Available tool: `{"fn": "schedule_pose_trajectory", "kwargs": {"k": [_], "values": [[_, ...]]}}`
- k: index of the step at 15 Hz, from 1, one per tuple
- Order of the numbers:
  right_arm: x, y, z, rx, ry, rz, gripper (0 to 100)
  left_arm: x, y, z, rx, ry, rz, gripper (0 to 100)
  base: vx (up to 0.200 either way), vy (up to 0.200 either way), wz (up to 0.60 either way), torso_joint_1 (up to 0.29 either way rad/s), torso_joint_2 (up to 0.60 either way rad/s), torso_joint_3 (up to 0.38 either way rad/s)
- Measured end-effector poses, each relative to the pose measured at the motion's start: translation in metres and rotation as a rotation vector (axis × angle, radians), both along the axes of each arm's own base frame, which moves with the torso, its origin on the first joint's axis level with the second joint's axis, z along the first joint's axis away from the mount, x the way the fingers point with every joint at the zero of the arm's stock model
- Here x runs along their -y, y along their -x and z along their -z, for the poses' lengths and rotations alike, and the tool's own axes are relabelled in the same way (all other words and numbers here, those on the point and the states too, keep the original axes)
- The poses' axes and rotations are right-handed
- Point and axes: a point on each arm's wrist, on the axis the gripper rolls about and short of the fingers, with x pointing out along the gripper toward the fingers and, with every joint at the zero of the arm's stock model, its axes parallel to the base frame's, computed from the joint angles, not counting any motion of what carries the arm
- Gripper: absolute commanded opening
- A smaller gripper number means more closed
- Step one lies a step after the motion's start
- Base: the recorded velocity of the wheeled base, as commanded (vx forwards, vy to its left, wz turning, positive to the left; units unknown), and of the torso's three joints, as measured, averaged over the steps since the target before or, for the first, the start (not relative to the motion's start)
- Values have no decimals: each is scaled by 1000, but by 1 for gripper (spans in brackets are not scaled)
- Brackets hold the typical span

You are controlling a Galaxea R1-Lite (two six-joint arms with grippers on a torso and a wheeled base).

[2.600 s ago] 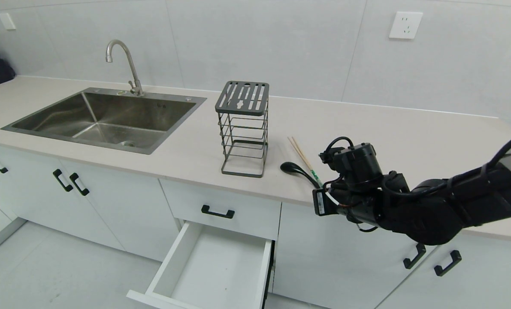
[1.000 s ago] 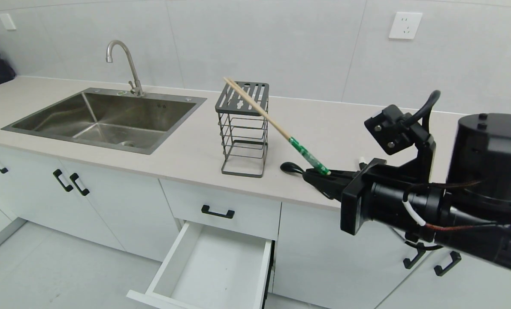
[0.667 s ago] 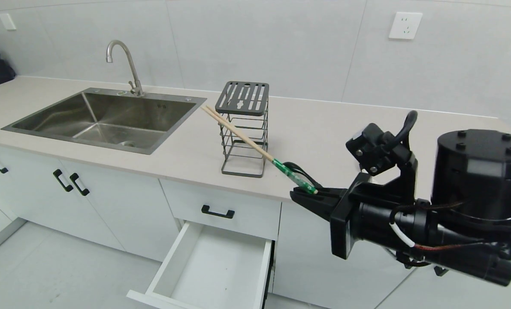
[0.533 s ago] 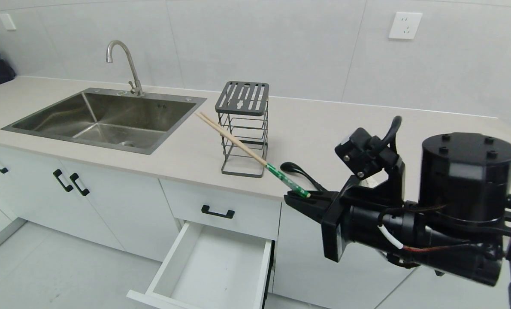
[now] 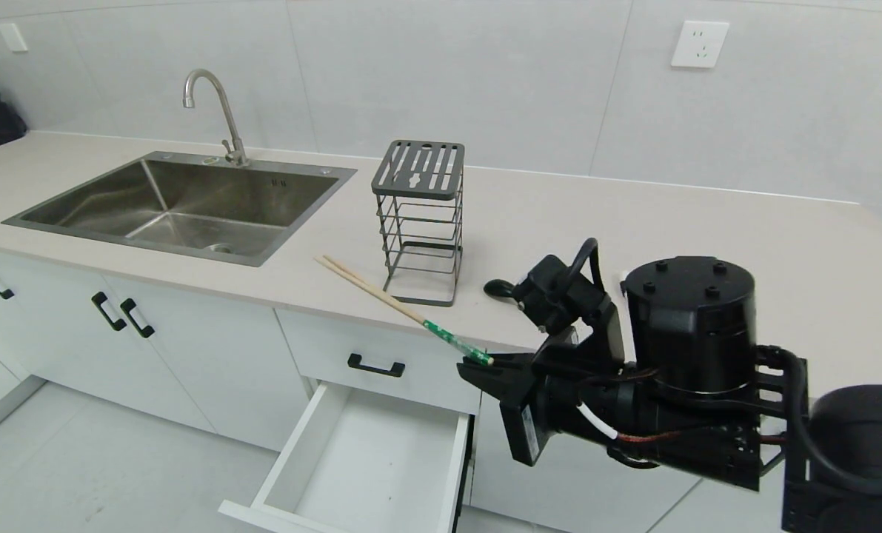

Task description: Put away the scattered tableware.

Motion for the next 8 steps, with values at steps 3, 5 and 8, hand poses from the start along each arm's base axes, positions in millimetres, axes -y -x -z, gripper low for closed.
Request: {"fn": "schedule_pose_trajectory", "kwargs": {"k": [3,5,8], "values": [[-7,1,14,-30,36,-17,0,0,0,0,0,0,0,100,0,0,0,0,0,0],[-14,1,26,-53,65,-32,0,0,0,0,-1,0,0,100,0,0,0,0,0,0],[-28,1,52,-103,127,-62,0,0,0,0,0,0,0,100,0,0,0,0,0,0]]}}
